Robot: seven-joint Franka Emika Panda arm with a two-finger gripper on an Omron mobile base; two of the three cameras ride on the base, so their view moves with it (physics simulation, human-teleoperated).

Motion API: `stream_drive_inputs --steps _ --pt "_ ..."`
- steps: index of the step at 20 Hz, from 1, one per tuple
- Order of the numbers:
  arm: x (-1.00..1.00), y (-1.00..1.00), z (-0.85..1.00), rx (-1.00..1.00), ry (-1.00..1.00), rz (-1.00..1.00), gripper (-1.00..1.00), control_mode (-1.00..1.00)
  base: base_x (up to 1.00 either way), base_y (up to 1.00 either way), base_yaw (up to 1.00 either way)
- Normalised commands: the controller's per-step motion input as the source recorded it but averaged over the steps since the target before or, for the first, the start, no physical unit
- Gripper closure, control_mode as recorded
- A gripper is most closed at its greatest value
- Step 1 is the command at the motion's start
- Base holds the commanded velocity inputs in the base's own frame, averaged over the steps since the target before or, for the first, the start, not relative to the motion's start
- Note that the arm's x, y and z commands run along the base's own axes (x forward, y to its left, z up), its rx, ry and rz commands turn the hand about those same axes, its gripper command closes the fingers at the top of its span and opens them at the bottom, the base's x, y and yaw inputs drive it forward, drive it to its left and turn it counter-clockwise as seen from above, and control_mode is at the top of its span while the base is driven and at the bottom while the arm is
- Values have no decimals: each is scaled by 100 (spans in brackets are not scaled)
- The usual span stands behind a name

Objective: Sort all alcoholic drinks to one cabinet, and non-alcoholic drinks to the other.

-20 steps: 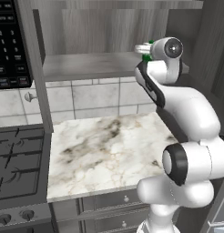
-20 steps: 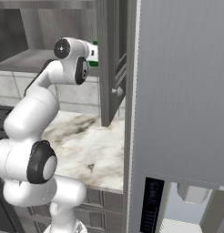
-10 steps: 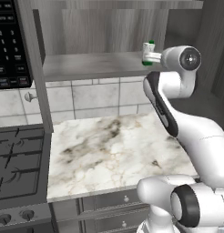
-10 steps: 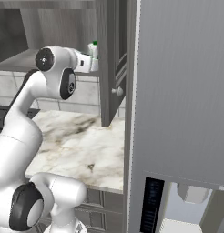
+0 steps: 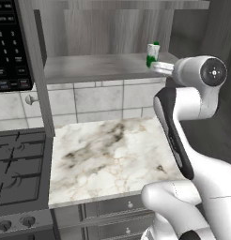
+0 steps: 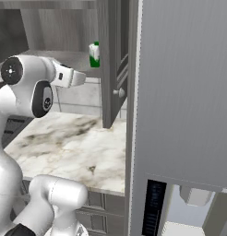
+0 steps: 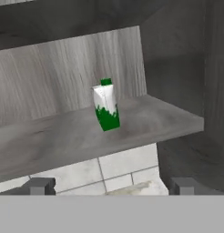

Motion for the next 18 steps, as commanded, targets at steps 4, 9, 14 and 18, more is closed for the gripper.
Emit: stream_drive_inputs --steps 4,9,14,18 --pt "-100 24 1 6 16 0 -100 -100 0 0 0" --pt "-82 3 -4 3 22 0 -100 -100 0 0 0" --pt "-60 0 -21 0 29 0 -100 -100 0 0 0" --pt "-49 0 -32 0 29 0 -100 -100 0 0 0"
